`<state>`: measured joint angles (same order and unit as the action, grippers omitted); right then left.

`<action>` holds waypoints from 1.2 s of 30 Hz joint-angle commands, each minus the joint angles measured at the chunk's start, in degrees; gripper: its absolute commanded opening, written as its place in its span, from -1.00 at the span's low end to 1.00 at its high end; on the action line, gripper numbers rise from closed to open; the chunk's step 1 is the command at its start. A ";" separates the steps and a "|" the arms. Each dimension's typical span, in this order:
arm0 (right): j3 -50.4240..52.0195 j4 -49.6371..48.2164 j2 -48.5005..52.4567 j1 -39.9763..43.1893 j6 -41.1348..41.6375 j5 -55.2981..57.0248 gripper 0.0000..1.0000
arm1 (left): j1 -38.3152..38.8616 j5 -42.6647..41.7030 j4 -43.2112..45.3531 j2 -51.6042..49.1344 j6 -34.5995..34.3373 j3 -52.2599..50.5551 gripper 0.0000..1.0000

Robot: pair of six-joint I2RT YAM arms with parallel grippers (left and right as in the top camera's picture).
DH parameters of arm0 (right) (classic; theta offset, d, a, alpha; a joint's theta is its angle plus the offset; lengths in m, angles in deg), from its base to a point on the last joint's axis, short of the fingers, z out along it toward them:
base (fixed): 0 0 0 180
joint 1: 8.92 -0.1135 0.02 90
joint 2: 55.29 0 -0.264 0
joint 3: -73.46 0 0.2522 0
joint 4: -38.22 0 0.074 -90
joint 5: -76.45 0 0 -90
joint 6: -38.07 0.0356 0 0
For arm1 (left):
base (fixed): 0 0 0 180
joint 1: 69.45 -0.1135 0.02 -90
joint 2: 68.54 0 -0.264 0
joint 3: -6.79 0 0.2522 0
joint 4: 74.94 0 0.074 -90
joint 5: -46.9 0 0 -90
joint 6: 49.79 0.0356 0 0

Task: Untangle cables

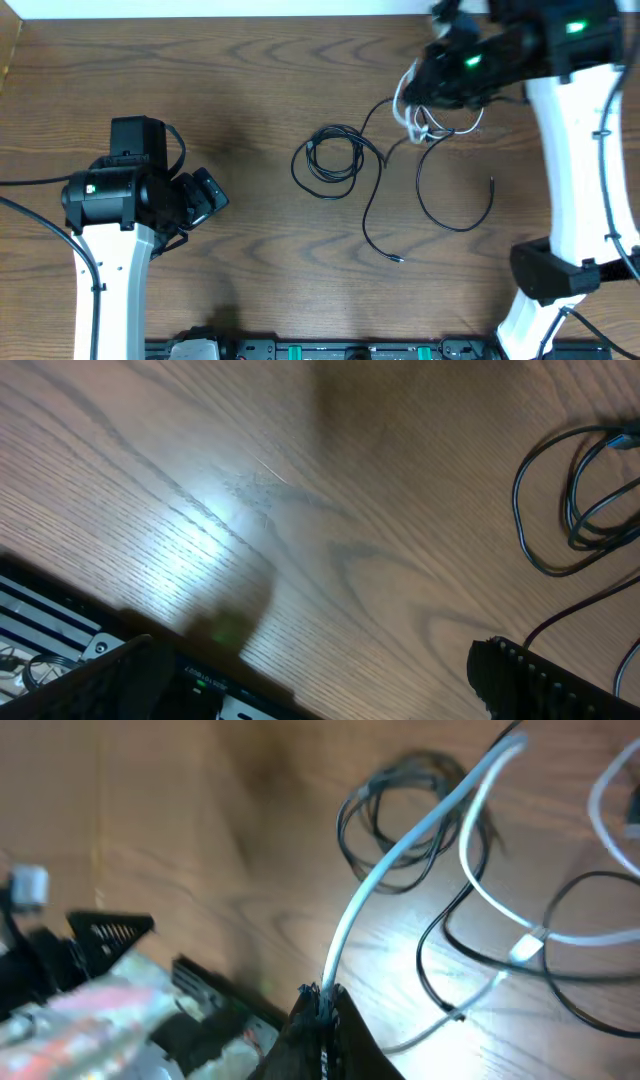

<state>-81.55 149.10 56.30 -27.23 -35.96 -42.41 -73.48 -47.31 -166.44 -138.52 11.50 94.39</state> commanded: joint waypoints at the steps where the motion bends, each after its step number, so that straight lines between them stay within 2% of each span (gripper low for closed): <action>1: 0.46 0.17 -1.05 -2.73 -1.86 -1.57 -0.97 | -0.20 0.13 -0.15 -0.02 -0.46 -0.02 0.99; 5: 0.46 0.15 -1.79 -3.13 -1.88 -3.45 -0.97 | -0.20 0.13 -0.15 -0.02 -0.46 -0.02 0.99; 8: 0.46 0.17 -1.86 -3.13 -0.11 11.72 -0.97 | -0.20 0.13 -0.15 -0.02 -0.46 -0.02 0.99; 11: 0.66 0.20 -1.81 -3.13 7.78 32.68 -0.97 | -0.20 0.13 -0.15 -0.02 -0.46 -0.02 0.99; 14: 0.70 0.17 -1.84 -3.04 13.03 38.32 -0.97 | -0.20 0.13 -0.15 -0.02 -0.46 -0.02 0.99; 18: 0.70 0.17 -1.84 -3.02 10.97 27.98 -0.97 | -0.20 0.13 -0.15 -0.02 -0.46 -0.02 0.99; 22: 0.70 -0.02 -1.84 -3.02 0.85 15.10 -0.97 | -0.20 0.13 -0.15 -0.02 -0.46 -0.02 0.99; 25: 0.70 0.17 -1.81 -3.02 -5.84 10.40 -0.97 | -0.20 0.13 -0.15 -0.02 -0.48 -0.02 0.99; 28: 0.70 0.20 -1.84 -3.02 -0.94 8.09 -0.97 | -0.20 0.13 -0.15 -0.02 -0.46 -0.02 0.99; 30: 0.70 0.17 -1.84 -3.17 2.38 2.32 -0.97 | -0.20 0.13 -0.15 -0.02 -0.48 -0.02 0.99; 34: 0.70 0.17 -1.84 -3.17 3.32 -11.45 -0.94 | -0.20 0.13 -0.15 -0.02 -0.46 -0.02 0.99; 36: 0.70 0.17 -1.84 -3.17 5.31 -15.72 -0.87 | -0.20 0.13 -0.15 -0.02 -0.46 -0.02 0.99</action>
<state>-81.11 149.17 56.17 -30.18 -33.69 -45.62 -73.48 -47.31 -166.42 -138.52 11.52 94.39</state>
